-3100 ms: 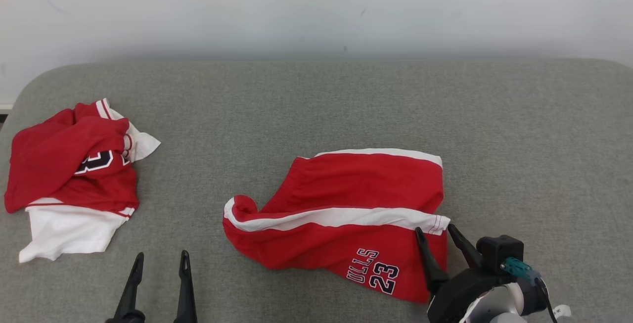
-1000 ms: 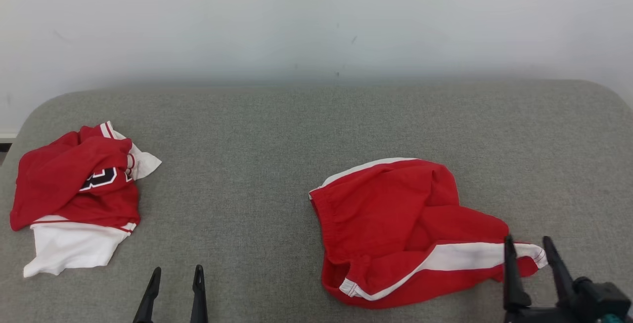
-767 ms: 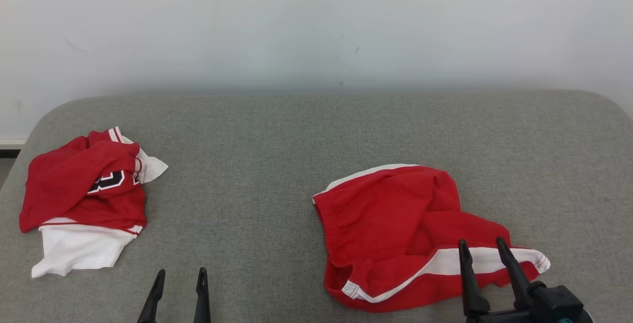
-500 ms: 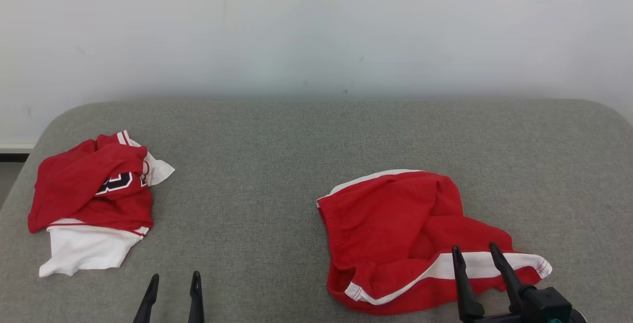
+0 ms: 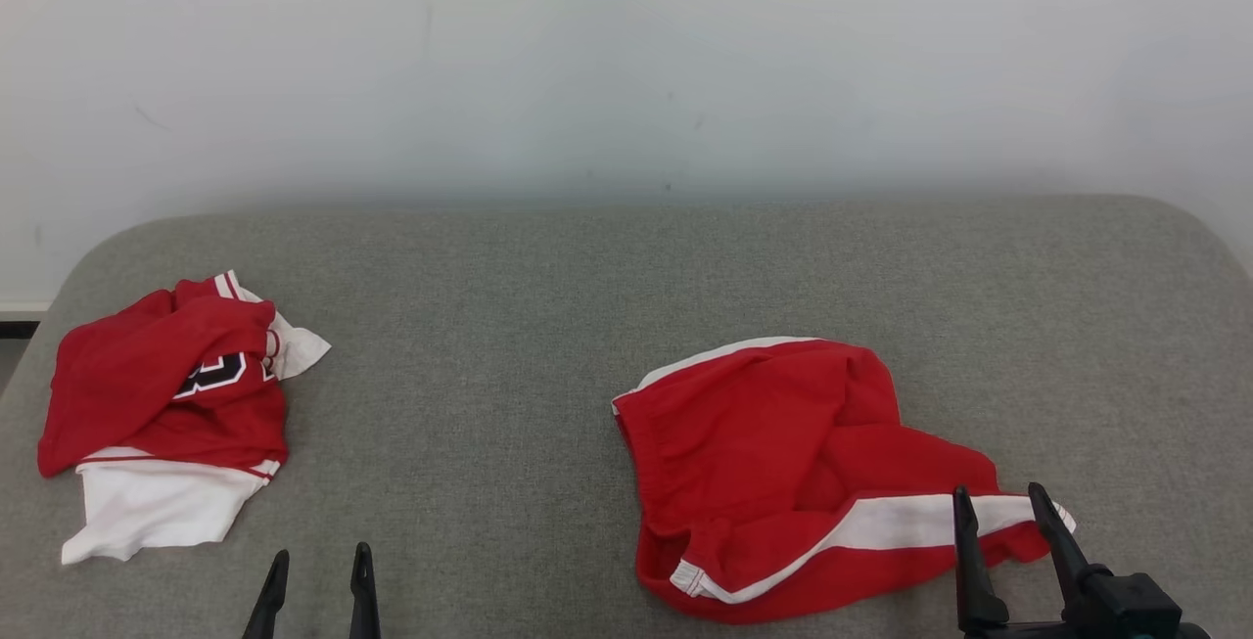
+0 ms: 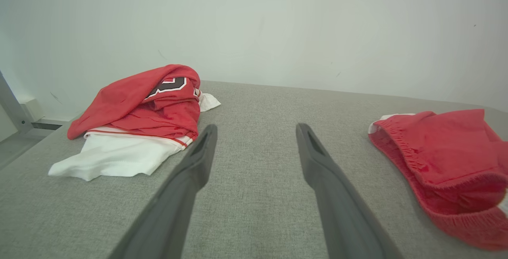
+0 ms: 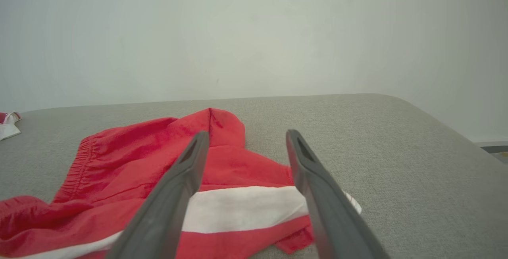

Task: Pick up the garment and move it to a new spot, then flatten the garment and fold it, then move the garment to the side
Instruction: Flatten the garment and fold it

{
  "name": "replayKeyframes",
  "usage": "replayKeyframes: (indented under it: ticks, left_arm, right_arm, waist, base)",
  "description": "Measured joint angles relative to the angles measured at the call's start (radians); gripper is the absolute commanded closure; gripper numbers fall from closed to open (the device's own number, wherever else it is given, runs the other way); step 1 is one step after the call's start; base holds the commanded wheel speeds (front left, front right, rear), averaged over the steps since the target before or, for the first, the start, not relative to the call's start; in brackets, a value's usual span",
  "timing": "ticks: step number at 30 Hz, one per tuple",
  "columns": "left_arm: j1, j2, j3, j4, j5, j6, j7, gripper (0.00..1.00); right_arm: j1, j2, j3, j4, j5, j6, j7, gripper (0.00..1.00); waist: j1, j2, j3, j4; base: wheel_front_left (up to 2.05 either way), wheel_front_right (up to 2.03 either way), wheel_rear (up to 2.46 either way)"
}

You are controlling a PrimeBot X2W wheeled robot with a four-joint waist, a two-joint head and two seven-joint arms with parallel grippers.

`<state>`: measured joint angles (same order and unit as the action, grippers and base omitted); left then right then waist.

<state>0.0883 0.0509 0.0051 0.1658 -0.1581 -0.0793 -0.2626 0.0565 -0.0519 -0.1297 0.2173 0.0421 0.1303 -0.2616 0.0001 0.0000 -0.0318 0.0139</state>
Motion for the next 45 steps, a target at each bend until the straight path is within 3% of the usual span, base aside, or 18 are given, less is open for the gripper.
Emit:
replayKeyframes:
  ticks: [15,22,27,35,45]
  left_arm:
    - [0.004,0.000,-0.013,0.002,0.001,-0.006,0.000,0.00]
    - [-0.013,0.000,-0.063,0.031,-0.025,-0.032,0.000,0.00]
    - [-0.062,0.018,-0.209,0.103,-0.081,-0.046,0.015,0.00]
    - [-0.220,0.138,-0.564,0.128,-0.316,-0.052,0.114,0.00]
    - [-0.326,0.218,-0.732,0.182,-0.490,-0.052,0.132,0.00]
  right_arm:
    - [-0.001,0.000,-0.003,0.002,0.003,0.000,0.000,0.00]
    - [-0.007,0.000,-0.010,-0.006,-0.003,0.000,0.015,0.00]
    - [-0.028,-0.004,-0.026,-0.037,-0.027,0.000,0.084,0.00]
    - [-0.055,-0.033,-0.038,-0.077,-0.025,0.000,0.136,0.00]
    - [-0.065,-0.023,-0.012,-0.059,-0.012,0.000,0.122,0.00]
  waist:
    - [0.0000,0.0000,0.016,-0.013]
    - [0.0000,0.0000,0.021,-0.025]
    - [0.0000,0.0000,0.029,-0.046]
    - [0.0001,0.0000,0.064,-0.089]
    - [0.0000,0.0000,0.105,-0.163]
  base:
    - [0.00,0.00,0.00]
    - [0.00,0.00,0.00]
    - [0.00,0.00,0.00]
    - [0.00,0.00,0.00]
    - [0.00,0.00,0.00]
